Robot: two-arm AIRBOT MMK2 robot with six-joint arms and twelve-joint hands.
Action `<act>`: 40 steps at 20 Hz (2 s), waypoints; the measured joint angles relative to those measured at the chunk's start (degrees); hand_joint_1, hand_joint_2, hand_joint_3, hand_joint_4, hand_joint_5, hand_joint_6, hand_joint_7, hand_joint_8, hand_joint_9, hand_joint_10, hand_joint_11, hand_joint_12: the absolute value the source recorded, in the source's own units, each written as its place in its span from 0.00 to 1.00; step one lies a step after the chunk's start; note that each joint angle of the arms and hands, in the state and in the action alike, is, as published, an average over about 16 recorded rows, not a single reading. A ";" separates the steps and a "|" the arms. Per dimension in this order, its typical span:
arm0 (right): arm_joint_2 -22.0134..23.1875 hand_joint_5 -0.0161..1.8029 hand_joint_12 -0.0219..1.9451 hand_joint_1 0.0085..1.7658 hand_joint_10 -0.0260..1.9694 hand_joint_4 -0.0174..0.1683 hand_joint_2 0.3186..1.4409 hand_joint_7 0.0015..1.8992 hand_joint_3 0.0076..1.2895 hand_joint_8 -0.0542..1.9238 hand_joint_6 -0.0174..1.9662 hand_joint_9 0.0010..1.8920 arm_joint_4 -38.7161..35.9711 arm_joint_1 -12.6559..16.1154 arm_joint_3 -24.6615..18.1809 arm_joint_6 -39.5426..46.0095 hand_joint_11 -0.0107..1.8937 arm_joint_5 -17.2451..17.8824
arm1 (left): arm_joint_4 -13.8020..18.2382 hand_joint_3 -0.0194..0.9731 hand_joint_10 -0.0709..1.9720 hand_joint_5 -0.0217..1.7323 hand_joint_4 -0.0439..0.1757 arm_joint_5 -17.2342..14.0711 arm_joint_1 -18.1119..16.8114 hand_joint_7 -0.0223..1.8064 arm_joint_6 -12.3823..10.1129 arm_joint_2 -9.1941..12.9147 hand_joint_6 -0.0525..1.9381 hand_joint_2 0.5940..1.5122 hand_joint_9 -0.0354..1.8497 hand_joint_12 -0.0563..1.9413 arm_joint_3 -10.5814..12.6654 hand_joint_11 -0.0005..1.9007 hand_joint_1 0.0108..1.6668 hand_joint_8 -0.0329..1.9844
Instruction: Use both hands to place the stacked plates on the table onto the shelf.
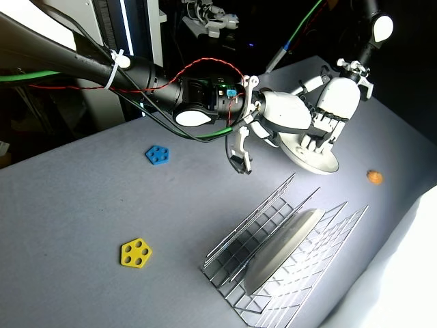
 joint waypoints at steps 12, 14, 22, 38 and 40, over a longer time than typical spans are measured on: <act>-2.71 0.05 0.08 0.64 0.03 0.11 0.58 0.02 0.00 0.04 0.02 0.02 -0.11 -2.66 4.67 0.07 0.01 0.75 | -3.28 0.04 0.01 0.00 0.19 -1.11 2.79 0.01 -0.17 -0.79 0.01 0.43 0.03 0.01 1.34 0.00 0.00 0.01; -3.59 0.04 0.05 0.65 0.03 0.11 0.57 0.02 0.00 0.04 0.02 0.02 -0.10 -2.96 6.04 0.25 0.01 0.83 | -3.50 0.04 0.01 0.00 0.19 -1.23 2.97 0.01 -0.19 -0.86 0.01 0.43 0.03 0.01 1.47 0.00 0.00 0.01; -7.54 0.03 0.10 0.72 0.02 0.11 0.57 0.02 0.00 0.04 0.02 0.01 -0.12 -3.17 11.35 1.28 0.02 1.06 | -3.67 0.04 0.01 0.00 0.19 -1.70 3.08 0.01 -0.27 -1.17 0.01 0.42 0.03 0.01 2.02 0.00 0.00 0.01; -8.99 0.39 0.55 0.74 0.23 0.10 0.59 0.37 0.00 0.20 0.21 0.36 -0.97 -2.72 12.87 1.87 0.27 3.51 | -3.68 0.04 0.01 0.00 0.19 -2.31 3.05 0.01 -0.84 -1.49 0.01 0.42 0.03 0.01 2.75 0.00 0.00 0.01; -8.82 0.44 0.58 0.74 0.28 0.09 0.58 0.43 0.00 0.23 0.25 0.42 -1.11 -2.73 12.67 1.83 0.33 3.92 | -3.53 0.04 0.01 0.00 0.18 -2.38 2.85 0.01 -0.98 -1.52 0.01 0.42 0.03 0.01 2.84 0.00 0.00 0.01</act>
